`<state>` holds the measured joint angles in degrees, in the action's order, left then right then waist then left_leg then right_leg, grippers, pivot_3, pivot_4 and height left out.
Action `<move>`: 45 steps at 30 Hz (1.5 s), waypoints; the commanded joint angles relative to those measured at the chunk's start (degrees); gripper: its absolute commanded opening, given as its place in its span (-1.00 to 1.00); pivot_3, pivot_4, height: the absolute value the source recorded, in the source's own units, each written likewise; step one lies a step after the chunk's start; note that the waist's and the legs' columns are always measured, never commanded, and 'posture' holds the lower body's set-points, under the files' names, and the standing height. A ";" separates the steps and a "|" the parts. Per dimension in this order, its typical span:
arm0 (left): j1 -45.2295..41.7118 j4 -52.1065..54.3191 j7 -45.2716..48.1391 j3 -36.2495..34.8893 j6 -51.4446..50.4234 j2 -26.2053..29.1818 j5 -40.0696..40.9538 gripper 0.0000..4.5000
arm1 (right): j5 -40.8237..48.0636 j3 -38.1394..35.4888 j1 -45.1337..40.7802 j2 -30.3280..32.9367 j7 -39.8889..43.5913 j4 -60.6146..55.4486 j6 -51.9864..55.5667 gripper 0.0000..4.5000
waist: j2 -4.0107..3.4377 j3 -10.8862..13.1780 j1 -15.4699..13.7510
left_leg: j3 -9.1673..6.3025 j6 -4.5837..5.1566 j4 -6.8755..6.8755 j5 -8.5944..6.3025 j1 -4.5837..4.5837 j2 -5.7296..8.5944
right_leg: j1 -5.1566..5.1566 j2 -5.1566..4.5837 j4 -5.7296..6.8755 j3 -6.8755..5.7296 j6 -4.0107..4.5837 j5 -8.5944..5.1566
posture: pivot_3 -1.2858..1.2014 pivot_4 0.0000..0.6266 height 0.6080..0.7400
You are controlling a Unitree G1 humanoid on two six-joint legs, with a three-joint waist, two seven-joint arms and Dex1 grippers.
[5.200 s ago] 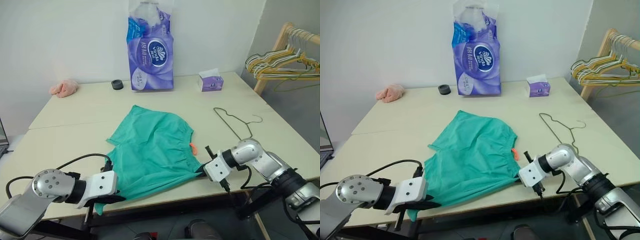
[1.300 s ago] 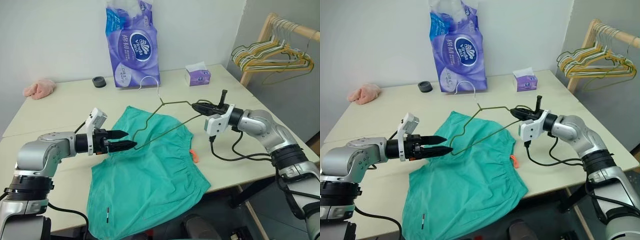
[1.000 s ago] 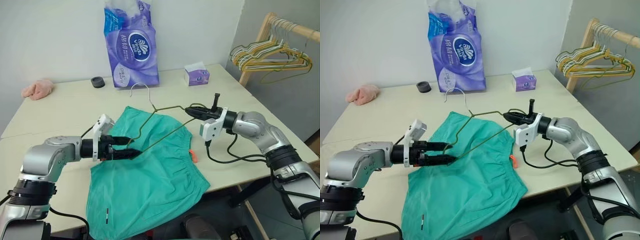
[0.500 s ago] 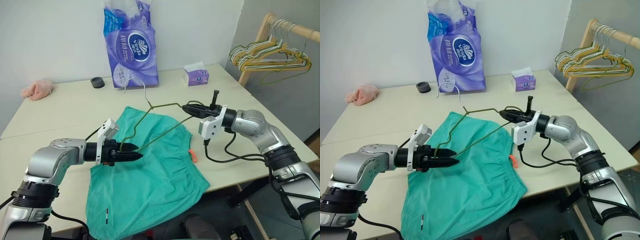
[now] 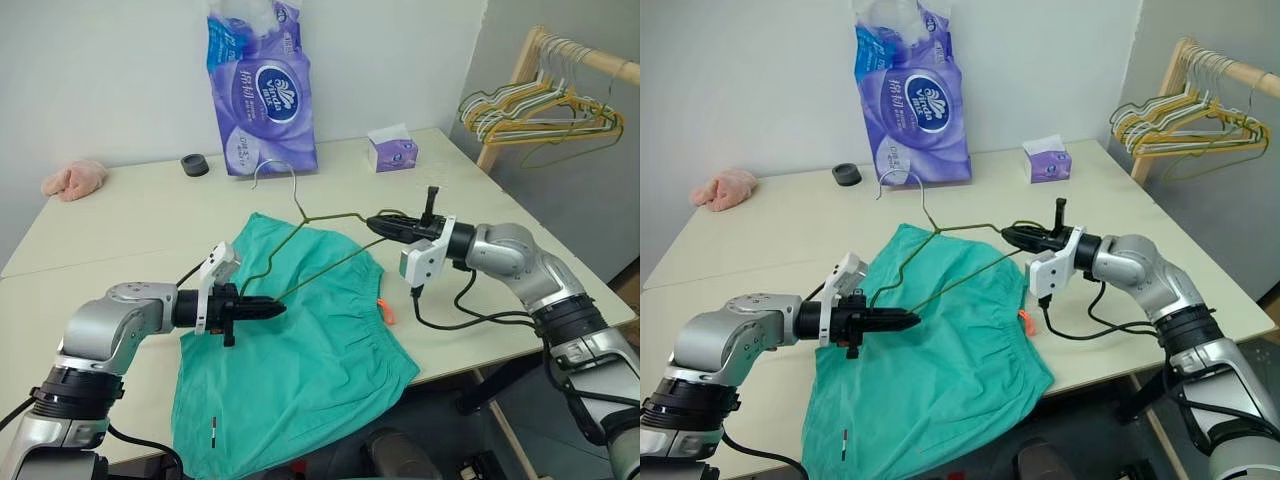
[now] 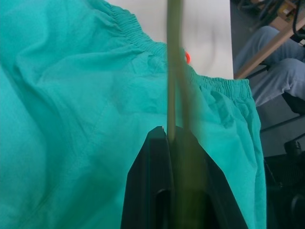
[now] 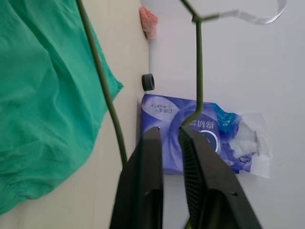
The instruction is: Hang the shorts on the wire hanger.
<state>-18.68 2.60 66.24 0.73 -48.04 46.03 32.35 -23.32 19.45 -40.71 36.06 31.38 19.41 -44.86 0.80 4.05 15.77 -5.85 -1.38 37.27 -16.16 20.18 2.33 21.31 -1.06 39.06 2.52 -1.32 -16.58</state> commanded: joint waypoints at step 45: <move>0.23 10.24 2.26 4.67 25.63 8.79 -19.23 -1.00 | 25.85 6.09 -3.77 3.55 40.21 -22.06 74.90 -0.99 | -0.08 0.05 -1.49 | -0.21 0.01 0.10 -0.01 0.60 -0.01 | 0.46 -0.07 -0.03 -0.24 -0.01 0.00 | -0.18 -0.88 1.00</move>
<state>-18.25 11.39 68.25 6.00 -23.33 54.17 13.18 2.79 26.91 -44.12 39.86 72.38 -1.13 28.87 0.73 4.10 14.28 -6.06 -1.37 37.37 -16.17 20.79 2.33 21.76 -1.13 39.03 2.29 -1.33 -16.58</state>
